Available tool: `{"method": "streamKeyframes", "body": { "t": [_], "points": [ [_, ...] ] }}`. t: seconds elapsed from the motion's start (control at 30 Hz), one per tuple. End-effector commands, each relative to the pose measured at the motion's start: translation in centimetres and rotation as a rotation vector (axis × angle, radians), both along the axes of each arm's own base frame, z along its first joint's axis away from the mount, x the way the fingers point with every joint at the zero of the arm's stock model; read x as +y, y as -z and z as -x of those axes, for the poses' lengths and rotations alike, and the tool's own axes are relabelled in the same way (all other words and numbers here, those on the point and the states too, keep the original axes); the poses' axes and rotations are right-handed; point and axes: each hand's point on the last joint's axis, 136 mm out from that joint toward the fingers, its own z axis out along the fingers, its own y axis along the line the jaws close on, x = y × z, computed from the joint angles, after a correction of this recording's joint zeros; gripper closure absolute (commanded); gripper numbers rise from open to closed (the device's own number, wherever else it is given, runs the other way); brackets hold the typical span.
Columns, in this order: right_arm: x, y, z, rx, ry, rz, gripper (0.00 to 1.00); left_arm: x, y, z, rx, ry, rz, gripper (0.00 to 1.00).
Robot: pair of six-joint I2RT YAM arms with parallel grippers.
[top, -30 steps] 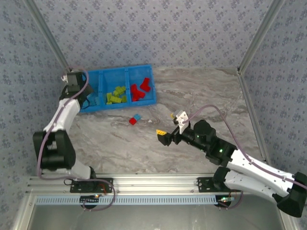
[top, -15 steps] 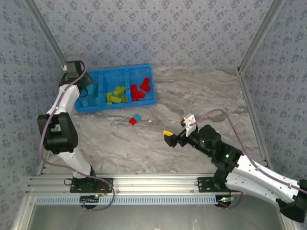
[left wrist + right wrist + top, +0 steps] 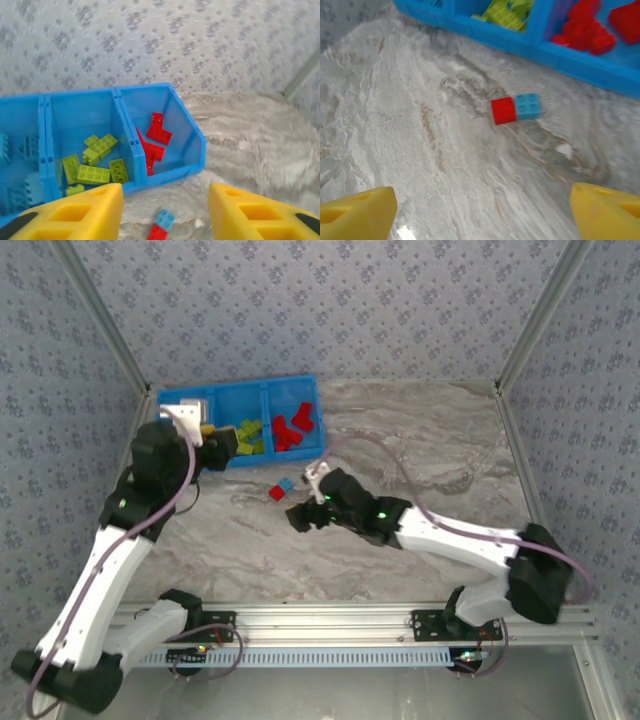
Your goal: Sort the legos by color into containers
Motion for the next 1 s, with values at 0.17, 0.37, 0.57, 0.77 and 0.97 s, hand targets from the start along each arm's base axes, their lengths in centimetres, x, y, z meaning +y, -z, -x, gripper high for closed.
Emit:
{"method": "streamKeyframes", "body": {
  "t": [0.17,0.37,0.57,0.77,0.97],
  "points": [
    [2.6,6.2,-5.4,0.316,0.508,0.106,0.08,4.6,7.9,2.6,-0.03,-0.075,-0.394,0.49],
    [3.6,8.7,-8.4,0.318,0.718,0.124,0.06,6.3,9.7,2.6,0.011,-0.134,-0.466,0.45],
    [4.2,10.5,-10.5,0.348,0.827,0.112,0.07,6.0,9.5,2.8,-0.004,-0.116,-0.447,0.35],
    [4.8,11.9,-11.2,0.352,0.863,0.115,0.1,6.0,9.1,3.3,-0.038,-0.103,-0.452,0.17],
    [4.9,14.0,-10.5,0.396,0.863,0.151,0.22,5.8,9.3,3.4,-0.043,-0.083,-0.46,0.14]
  ]
}}
